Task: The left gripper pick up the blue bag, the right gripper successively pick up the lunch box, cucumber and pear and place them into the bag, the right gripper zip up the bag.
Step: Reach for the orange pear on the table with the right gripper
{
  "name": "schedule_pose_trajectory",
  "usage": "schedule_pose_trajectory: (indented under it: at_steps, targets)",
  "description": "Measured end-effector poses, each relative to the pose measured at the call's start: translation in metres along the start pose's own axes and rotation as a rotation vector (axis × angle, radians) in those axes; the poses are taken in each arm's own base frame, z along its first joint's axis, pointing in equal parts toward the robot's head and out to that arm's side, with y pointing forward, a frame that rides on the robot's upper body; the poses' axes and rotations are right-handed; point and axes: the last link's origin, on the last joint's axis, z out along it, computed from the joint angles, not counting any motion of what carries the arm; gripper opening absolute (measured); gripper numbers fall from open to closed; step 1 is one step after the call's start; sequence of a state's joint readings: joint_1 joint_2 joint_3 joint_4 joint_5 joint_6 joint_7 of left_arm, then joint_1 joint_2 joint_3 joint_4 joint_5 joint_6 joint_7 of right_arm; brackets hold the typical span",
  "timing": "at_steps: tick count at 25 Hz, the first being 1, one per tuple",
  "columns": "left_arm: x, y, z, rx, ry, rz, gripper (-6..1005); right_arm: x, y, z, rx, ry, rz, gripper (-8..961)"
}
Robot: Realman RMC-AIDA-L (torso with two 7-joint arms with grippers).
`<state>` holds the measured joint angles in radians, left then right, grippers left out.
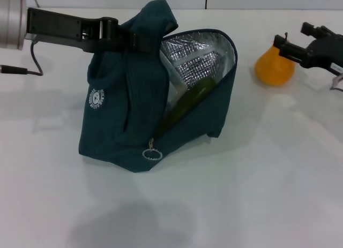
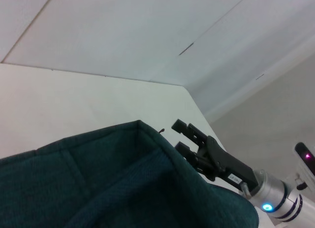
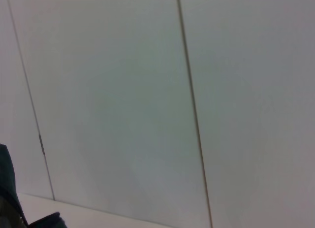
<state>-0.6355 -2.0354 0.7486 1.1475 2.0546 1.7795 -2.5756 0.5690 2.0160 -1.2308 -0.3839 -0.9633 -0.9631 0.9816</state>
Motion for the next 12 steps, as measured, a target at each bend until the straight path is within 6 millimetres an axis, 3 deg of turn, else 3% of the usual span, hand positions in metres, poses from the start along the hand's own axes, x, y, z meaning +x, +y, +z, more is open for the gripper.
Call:
schedule_pose_trajectory:
  at_steps: [12]
  targets:
    - [0.0,0.0,0.001,-0.001,-0.001,0.002,42,-0.004,-0.006,0.015,0.058,0.037,-0.049,785]
